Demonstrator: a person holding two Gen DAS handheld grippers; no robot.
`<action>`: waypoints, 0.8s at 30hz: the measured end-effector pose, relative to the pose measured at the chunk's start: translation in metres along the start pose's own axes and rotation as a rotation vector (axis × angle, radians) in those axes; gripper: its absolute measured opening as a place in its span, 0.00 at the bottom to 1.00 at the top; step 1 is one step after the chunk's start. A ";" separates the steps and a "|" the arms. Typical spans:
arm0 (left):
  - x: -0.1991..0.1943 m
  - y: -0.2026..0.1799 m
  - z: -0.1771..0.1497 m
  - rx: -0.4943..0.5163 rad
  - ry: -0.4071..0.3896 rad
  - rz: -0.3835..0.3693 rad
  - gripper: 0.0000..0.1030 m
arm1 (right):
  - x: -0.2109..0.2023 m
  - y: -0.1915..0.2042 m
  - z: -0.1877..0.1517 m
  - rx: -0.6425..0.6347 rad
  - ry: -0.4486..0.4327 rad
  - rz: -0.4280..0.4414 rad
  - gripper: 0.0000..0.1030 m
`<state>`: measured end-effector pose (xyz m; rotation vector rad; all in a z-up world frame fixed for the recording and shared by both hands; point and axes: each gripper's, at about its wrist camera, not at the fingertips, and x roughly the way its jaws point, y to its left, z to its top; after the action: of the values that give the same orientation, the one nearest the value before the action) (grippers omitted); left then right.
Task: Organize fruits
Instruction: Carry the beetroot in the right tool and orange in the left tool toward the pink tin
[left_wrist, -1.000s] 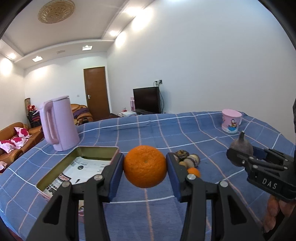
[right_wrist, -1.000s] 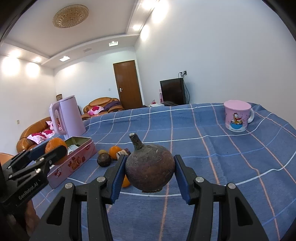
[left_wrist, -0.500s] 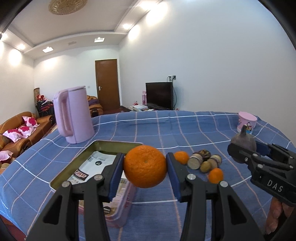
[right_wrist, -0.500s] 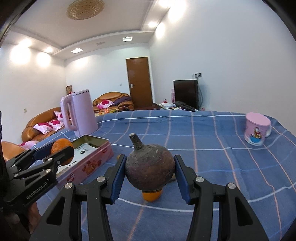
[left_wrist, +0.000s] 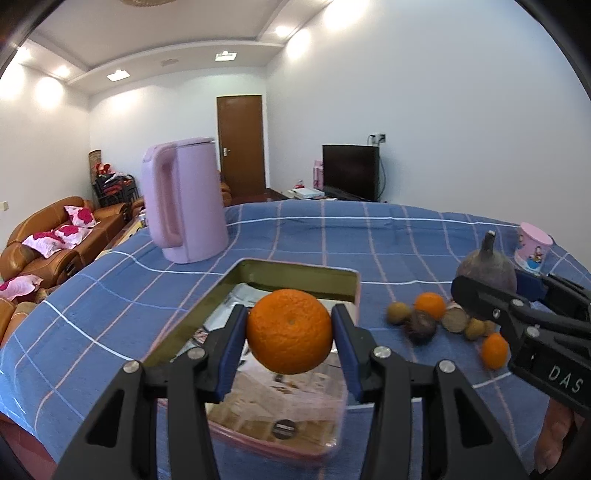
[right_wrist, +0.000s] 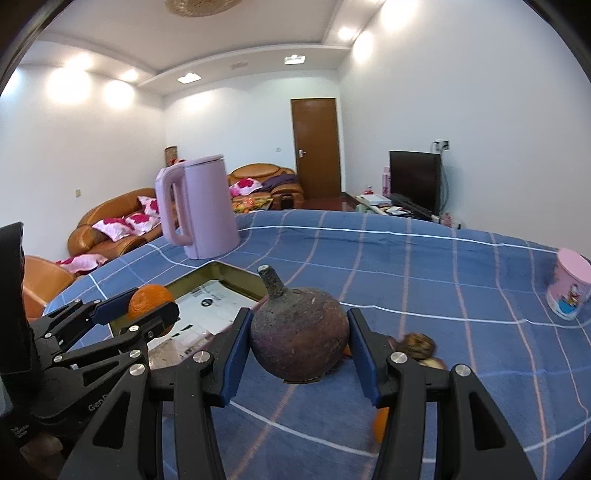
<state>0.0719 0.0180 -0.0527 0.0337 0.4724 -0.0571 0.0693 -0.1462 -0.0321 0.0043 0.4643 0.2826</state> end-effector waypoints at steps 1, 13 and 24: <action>0.002 0.003 0.001 -0.001 0.003 0.006 0.47 | 0.003 0.003 0.001 -0.004 0.004 0.005 0.51; 0.023 0.036 0.009 -0.022 0.022 0.066 0.47 | 0.045 0.041 0.014 -0.054 0.040 0.068 0.51; 0.039 0.057 0.020 -0.012 0.045 0.085 0.47 | 0.073 0.062 0.017 -0.072 0.068 0.096 0.51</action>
<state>0.1195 0.0717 -0.0516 0.0434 0.5156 0.0295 0.1230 -0.0657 -0.0445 -0.0537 0.5223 0.3943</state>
